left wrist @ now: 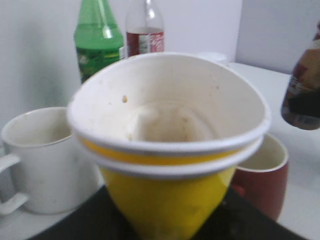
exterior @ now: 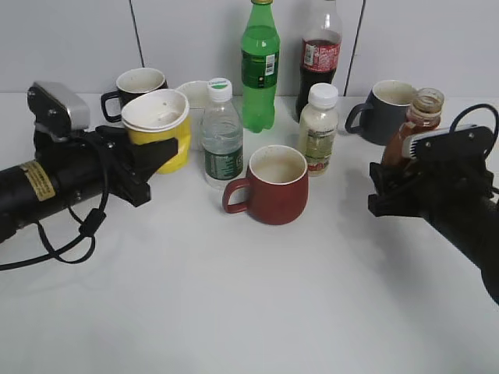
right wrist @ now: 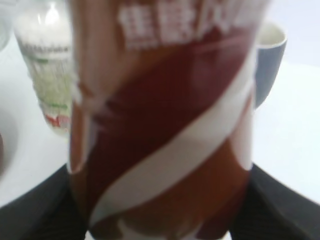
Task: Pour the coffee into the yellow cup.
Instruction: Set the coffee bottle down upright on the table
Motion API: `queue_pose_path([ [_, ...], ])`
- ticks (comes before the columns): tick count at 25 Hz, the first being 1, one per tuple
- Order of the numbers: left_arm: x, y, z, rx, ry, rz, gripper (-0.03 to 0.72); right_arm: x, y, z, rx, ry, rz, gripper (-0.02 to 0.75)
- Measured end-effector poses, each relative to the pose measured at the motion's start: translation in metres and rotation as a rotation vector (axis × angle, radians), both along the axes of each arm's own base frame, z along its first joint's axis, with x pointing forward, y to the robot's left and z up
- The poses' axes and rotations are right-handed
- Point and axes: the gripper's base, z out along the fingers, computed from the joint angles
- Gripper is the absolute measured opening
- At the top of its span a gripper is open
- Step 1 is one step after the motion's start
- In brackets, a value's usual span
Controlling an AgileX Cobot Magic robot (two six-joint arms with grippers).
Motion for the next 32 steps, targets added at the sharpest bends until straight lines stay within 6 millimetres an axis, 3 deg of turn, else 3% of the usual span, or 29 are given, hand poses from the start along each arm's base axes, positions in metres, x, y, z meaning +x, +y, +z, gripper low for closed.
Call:
queue_pose_path([
  [8,0.013,0.019,-0.012,0.035,0.104,0.2,0.275,-0.004,-0.001,-0.037,-0.04,0.098,0.01,0.51],
  [16,0.016,0.022,-0.041,0.079,0.062,0.237,0.275,-0.004,0.0,-0.037,-0.039,0.092,0.019,0.51],
  [23,0.015,0.026,-0.074,0.111,0.148,0.275,0.275,-0.004,0.001,-0.037,-0.038,0.093,0.026,0.51],
  [32,0.033,0.02,-0.078,0.098,0.11,0.269,0.275,-0.005,0.003,-0.037,-0.046,0.091,0.053,0.51],
])
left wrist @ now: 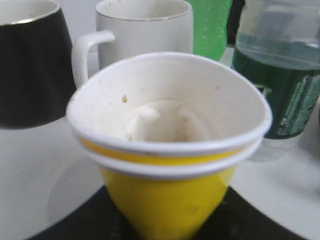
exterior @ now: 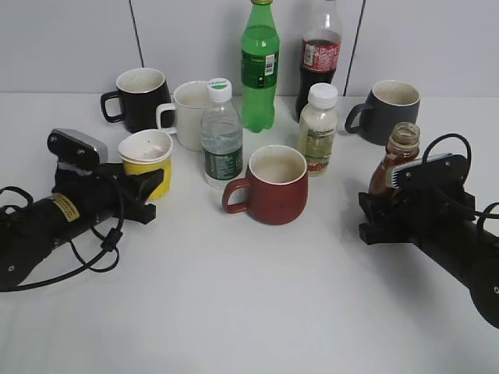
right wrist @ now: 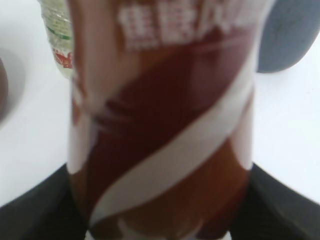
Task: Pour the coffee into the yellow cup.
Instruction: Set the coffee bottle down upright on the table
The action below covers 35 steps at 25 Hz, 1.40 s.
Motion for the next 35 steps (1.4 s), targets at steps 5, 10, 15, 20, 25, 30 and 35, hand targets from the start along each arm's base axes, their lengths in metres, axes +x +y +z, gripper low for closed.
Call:
queue_pose_path([
  [5,0.001,-0.003,-0.008,0.002,0.007,-0.032,0.275,0.0,0.0,0.0,-0.005,-0.001,0.003,0.51],
  [10,0.001,-0.003,-0.009,0.001,0.006,-0.038,0.358,0.0,0.0,0.0,-0.008,-0.002,0.004,0.51],
  [15,0.001,-0.003,-0.01,0.007,0.014,-0.037,0.452,0.0,0.0,0.0,-0.012,-0.003,0.006,0.51],
  [20,0.001,-0.003,-0.01,0.007,0.014,-0.037,0.483,0.0,0.0,0.0,-0.019,-0.004,0.009,0.51],
  [25,0.002,-0.004,-0.004,0.011,0.006,-0.038,0.566,0.0,0.0,0.0,-0.021,-0.005,0.008,0.51],
  [30,0.003,-0.003,0.0,0.04,0.028,-0.037,0.591,0.0,0.0,0.0,-0.022,-0.006,0.004,0.51],
  [35,0.002,-0.003,0.001,0.063,0.05,-0.038,0.591,0.005,0.0,0.0,-0.02,-0.013,-0.011,0.51],
])
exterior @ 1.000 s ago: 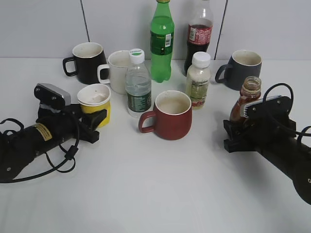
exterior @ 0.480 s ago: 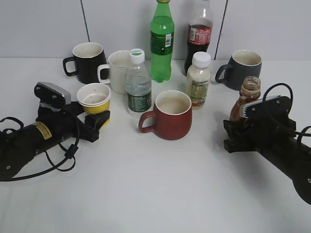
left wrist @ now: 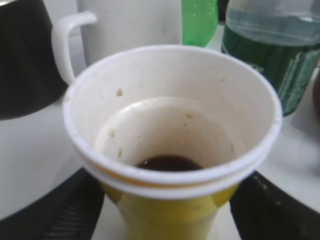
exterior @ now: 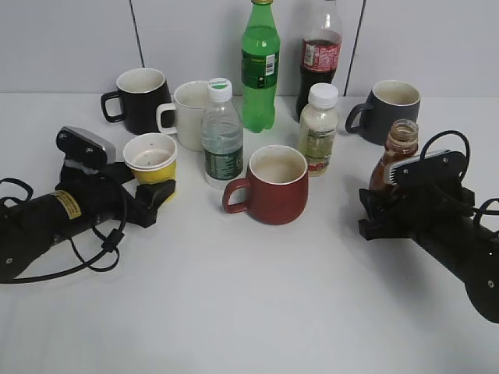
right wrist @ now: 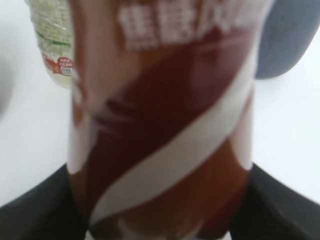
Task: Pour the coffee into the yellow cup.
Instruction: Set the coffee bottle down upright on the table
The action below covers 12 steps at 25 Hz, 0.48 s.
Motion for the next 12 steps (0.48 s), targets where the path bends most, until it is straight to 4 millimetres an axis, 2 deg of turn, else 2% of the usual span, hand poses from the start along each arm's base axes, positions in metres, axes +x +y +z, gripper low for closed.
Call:
queue_pose_path([
  [7,-0.012,0.003,0.004,0.008,0.021,0.0,0.593,0.009,0.003,-0.002,0.012,-0.013,-0.006,0.51],
  [12,-0.017,0.005,0.007,0.009,0.025,0.003,0.591,0.01,0.003,-0.007,0.084,-0.013,-0.035,0.51],
])
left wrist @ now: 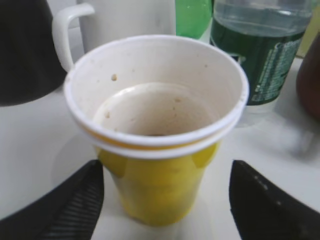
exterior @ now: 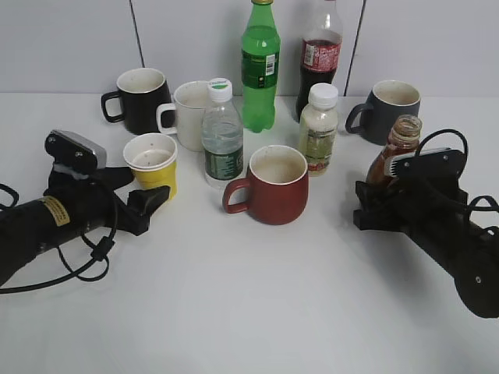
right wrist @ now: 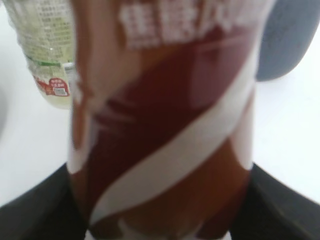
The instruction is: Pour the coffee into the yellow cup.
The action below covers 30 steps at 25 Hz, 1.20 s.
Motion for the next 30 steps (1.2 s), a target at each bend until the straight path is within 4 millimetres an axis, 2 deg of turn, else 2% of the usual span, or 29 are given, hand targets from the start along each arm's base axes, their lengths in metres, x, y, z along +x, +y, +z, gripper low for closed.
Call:
queue_pose_path([
  [9,-0.013,0.004,-0.002,0.0,0.027,0.007,0.59,0.002,0.001,-0.003,0.018,-0.013,0.001,0.518],
  [13,-0.023,0.01,-0.005,0.0,0.06,0.06,0.59,-0.004,-0.002,-0.008,0.006,0.03,-0.018,0.627],
  [17,-0.029,0.015,0.001,-0.003,0.062,0.094,0.59,-0.016,-0.008,-0.013,-0.01,0.077,-0.038,0.65],
  [22,-0.038,0.024,0.026,-0.01,0.034,0.171,0.588,-0.033,-0.014,-0.006,-0.021,0.106,-0.042,0.643],
  [30,-0.048,0.029,0.063,0.039,0.093,0.239,0.587,-0.059,-0.023,0.019,-0.012,0.086,-0.043,0.592],
])
